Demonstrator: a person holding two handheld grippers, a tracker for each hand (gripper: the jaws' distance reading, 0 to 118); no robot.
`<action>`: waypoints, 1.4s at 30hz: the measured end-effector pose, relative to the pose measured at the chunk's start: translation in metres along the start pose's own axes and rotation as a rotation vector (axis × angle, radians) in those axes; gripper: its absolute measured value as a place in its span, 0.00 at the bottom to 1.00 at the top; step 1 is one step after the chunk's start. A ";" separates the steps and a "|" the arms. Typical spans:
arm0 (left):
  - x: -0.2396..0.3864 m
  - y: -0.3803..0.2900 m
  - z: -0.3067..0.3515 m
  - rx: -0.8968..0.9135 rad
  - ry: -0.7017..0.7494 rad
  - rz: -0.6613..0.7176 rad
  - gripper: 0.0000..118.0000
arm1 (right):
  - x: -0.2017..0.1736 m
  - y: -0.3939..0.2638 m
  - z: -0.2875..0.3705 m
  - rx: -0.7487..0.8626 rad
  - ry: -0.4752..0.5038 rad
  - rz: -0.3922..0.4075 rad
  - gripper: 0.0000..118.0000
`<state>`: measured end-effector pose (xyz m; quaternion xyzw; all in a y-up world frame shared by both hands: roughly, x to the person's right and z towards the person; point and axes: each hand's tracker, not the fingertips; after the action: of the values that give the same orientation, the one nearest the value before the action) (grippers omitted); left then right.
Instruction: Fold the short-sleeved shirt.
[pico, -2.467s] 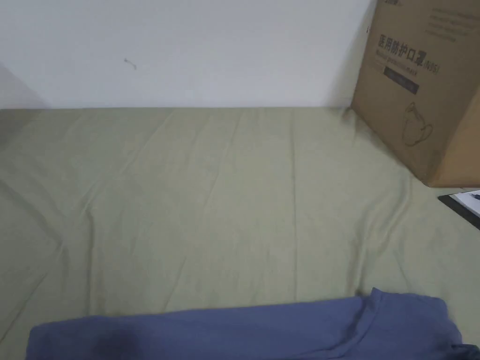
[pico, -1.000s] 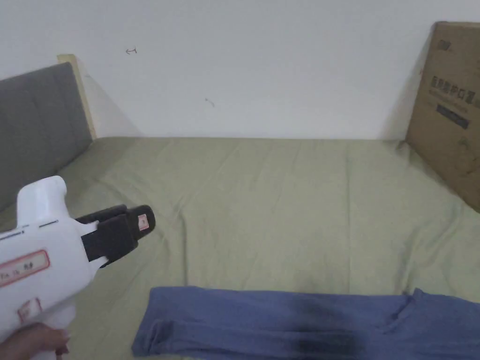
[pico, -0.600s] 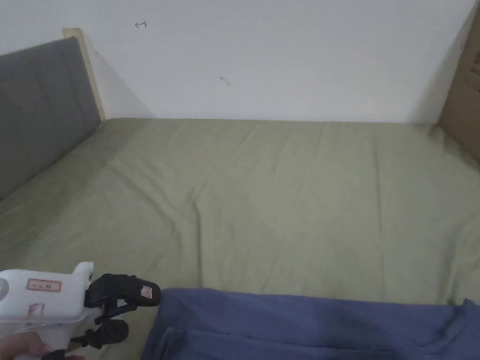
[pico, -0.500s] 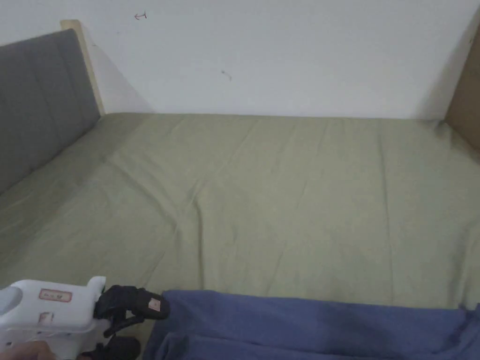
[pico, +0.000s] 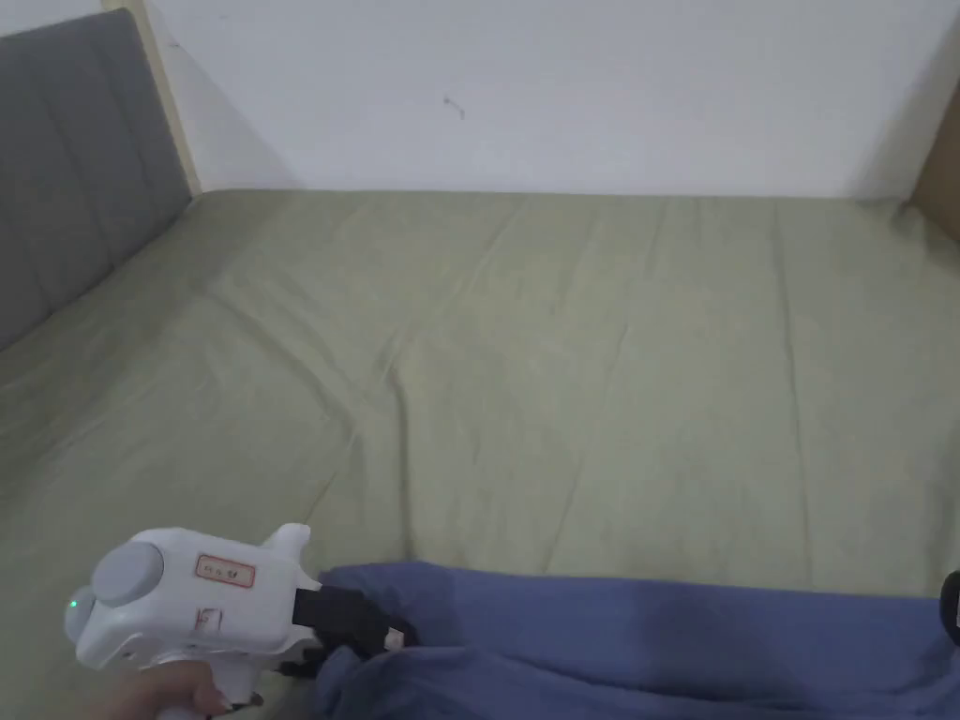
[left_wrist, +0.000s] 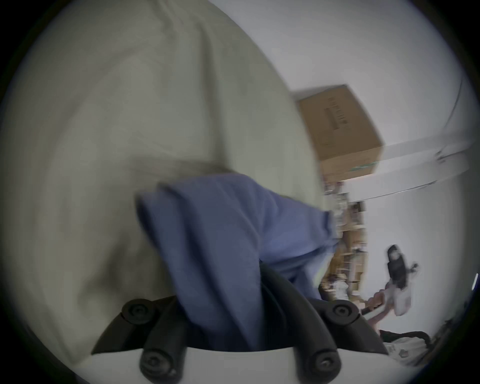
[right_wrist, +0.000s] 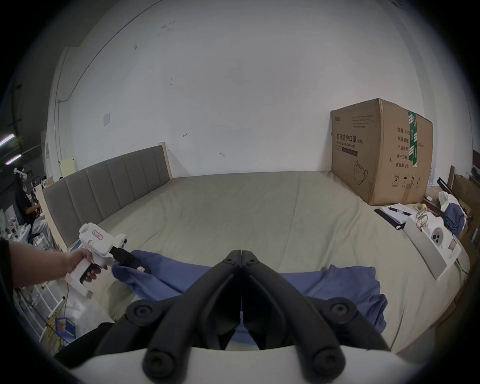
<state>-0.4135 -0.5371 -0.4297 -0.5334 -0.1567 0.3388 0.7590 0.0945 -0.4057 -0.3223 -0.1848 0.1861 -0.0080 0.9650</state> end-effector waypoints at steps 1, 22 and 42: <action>-0.005 -0.010 0.003 -0.001 -0.083 0.030 0.03 | 0.000 0.000 0.001 -0.006 0.000 0.003 0.00; 0.204 -0.013 -0.069 -0.059 0.096 -0.138 0.48 | 0.049 -0.015 0.054 0.028 0.018 -0.068 0.00; 0.218 -0.046 -0.127 -0.026 0.169 -0.352 0.00 | 0.071 -0.023 0.046 -0.003 0.015 -0.155 0.00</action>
<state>-0.1645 -0.4872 -0.4629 -0.5340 -0.1877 0.1531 0.8100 0.1787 -0.4169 -0.3000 -0.1999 0.1783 -0.0838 0.9598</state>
